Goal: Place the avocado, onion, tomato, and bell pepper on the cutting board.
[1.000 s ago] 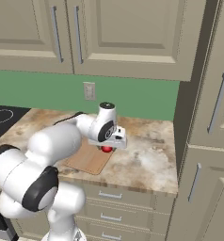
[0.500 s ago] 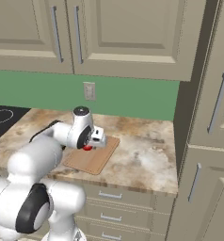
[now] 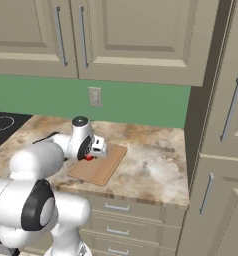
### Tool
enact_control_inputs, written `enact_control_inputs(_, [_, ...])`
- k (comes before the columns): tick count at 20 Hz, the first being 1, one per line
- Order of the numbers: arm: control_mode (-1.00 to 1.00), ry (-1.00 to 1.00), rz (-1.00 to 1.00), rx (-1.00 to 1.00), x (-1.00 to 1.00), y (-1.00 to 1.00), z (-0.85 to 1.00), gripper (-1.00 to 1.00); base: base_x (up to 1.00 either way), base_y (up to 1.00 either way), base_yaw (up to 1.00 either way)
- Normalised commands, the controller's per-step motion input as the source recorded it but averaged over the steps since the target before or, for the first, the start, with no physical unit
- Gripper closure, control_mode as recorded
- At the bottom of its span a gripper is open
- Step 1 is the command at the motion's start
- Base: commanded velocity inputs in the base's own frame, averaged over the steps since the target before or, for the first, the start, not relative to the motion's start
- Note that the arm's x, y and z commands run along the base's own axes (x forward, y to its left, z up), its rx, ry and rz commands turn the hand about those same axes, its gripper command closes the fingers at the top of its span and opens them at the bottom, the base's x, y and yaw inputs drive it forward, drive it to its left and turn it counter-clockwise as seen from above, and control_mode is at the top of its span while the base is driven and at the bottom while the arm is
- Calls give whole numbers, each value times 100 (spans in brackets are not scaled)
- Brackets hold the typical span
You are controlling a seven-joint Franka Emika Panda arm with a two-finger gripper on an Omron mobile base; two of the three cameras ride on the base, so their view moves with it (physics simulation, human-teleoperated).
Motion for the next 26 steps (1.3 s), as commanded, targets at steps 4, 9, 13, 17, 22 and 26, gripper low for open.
enact_control_inputs(4, [-100,15,0,0,63,20,0,100,0,0,0])
enact_control_inputs(9, [-100,13,0,0,48,11,0,100,0,0,0])
enact_control_inputs(13, [-100,6,0,0,11,0,-15,100,0,0,0])
enact_control_inputs(17, [-100,8,0,0,16,0,-31,100,0,0,0])
enact_control_inputs(22, [-100,11,0,0,25,0,-39,100,0,0,0])
enact_control_inputs(26, [-100,10,0,0,24,0,-32,100,0,0,0])
